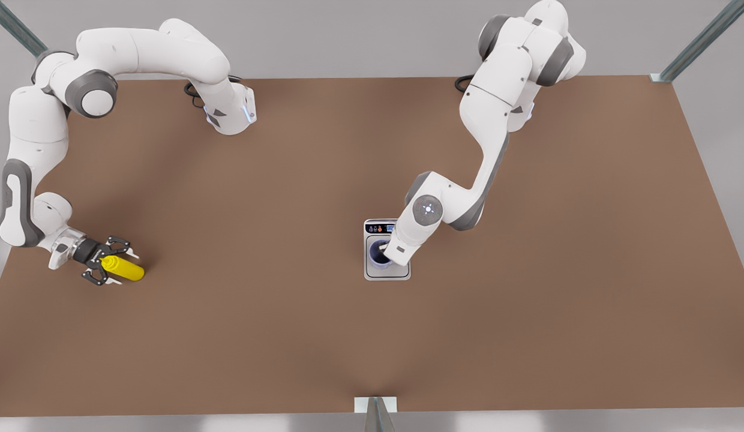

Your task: Move cup to the weight, pick up sauce bottle, pour sauce

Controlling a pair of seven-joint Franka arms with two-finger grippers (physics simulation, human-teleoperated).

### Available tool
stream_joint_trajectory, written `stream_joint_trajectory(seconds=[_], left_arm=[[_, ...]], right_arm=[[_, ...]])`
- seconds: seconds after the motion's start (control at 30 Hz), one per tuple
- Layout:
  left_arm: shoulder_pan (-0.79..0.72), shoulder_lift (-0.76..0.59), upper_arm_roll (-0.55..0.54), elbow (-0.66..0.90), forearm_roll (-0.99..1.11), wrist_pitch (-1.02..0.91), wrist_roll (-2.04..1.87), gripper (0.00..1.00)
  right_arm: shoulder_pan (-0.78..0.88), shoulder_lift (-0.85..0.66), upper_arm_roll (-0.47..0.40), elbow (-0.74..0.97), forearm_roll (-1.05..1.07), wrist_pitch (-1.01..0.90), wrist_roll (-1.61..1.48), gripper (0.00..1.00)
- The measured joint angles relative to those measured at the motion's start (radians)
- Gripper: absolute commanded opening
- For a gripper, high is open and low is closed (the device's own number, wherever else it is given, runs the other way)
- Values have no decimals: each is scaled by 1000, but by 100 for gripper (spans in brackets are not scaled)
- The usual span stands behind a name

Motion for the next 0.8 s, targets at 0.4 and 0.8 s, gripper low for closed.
stream_joint_trajectory(seconds=[0.4,0.8], left_arm=[[3,-151,39,48,-7,-264,19,65],[603,-441,38,23,27,-578,784,100]], right_arm=[[3,0,12,0,1,0,3,64],[3,-2,21,3,1,0,9,55]])
